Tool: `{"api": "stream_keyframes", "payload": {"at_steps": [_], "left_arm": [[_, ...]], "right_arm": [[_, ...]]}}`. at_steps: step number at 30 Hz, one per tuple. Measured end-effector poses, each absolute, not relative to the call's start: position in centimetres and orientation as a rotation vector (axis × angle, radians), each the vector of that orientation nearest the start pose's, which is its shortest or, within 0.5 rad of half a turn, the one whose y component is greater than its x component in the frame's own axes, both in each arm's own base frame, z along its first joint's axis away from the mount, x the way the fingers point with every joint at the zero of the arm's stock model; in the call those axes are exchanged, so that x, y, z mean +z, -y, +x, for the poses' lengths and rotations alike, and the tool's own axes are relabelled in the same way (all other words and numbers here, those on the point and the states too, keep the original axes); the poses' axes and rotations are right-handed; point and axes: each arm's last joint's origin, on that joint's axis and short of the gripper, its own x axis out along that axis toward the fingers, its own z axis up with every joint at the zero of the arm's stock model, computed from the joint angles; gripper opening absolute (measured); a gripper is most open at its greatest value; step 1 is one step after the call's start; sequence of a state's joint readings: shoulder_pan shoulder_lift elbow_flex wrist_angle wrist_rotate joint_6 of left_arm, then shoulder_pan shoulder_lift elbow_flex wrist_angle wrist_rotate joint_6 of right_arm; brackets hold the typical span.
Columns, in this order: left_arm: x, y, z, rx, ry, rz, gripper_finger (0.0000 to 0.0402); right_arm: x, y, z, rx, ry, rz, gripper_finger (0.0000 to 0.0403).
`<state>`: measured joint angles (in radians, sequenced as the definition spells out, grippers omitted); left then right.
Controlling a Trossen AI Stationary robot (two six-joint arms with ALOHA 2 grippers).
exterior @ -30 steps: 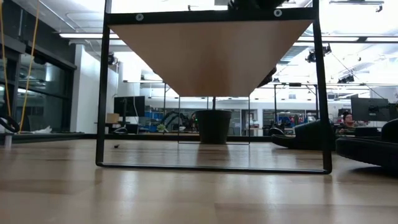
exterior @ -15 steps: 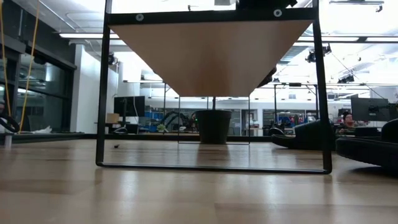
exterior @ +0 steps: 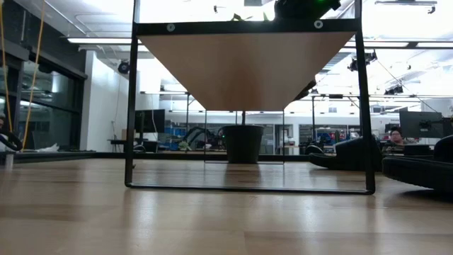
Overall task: Pick and place slides into the shelf
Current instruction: Put the bottom left slide on the shelf, then put the top slide on the shelf
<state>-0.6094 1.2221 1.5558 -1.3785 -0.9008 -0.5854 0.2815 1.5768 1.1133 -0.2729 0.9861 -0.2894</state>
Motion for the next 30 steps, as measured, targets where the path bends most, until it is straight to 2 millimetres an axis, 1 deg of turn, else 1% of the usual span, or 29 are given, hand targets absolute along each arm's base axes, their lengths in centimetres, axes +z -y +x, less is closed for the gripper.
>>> {"api": "stream_keyframes", "payload": {"at_steps": [9,13,17,20,26,30], "left_arm": [[41.4,8.7,16.4,0.463,-0.640,0.164,0.0134],[41.4,8.7,16.4,0.460,-0.642,0.162,0.0134],[41.4,8.8,16.4,0.436,-0.661,0.152,0.0134],[41.4,8.8,16.4,0.430,-0.665,0.156,0.0134],[41.3,8.9,16.4,0.407,-0.683,0.145,0.0134],[41.3,8.9,16.4,0.406,-0.684,0.149,0.0134]], "right_arm": [[25.7,-7.1,32.6,-0.529,-0.676,-0.674,0.0289],[26.0,-7.8,32.8,-0.477,-0.626,-0.649,0.0289],[26.3,-8.9,32.7,-0.450,-0.603,-0.684,0.0289],[27.0,-9.7,32.6,-0.460,-0.587,-0.684,0.0289],[28.9,-11.3,32.1,-0.488,-0.563,-0.608,0.0289],[29.3,-11.7,31.4,-0.495,-0.610,-0.554,0.0289]]}}
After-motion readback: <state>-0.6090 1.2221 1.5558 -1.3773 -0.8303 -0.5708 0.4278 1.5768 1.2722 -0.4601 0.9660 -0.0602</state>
